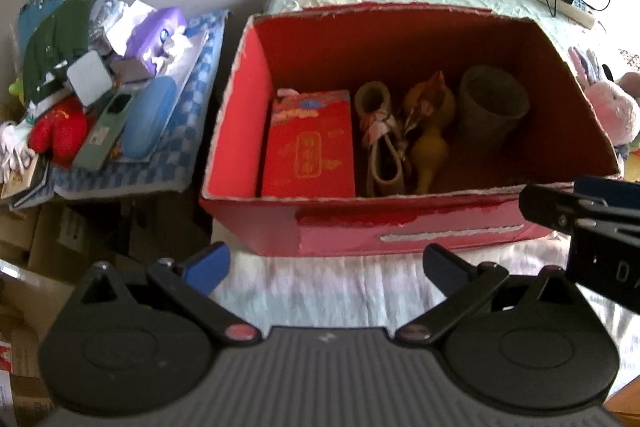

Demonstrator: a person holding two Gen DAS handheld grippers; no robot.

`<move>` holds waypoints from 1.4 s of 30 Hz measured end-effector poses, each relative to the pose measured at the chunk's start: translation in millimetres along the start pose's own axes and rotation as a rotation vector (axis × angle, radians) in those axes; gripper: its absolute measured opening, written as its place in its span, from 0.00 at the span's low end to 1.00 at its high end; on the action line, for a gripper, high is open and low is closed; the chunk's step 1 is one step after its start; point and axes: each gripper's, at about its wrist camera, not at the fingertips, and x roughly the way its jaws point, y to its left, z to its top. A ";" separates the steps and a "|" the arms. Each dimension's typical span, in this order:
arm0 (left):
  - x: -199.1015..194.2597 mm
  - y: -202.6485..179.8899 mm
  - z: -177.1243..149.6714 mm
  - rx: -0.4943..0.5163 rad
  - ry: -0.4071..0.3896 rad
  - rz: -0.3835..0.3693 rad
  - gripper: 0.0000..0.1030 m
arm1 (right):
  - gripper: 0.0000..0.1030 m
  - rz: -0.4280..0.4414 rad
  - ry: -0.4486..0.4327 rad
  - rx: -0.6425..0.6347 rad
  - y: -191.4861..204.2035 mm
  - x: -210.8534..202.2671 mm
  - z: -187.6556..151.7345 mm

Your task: Organize objects

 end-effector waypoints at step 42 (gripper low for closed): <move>-4.4 -11.5 1.4 0.041 0.044 -0.016 0.99 | 0.48 0.054 0.005 0.058 -8.3 -13.6 -0.8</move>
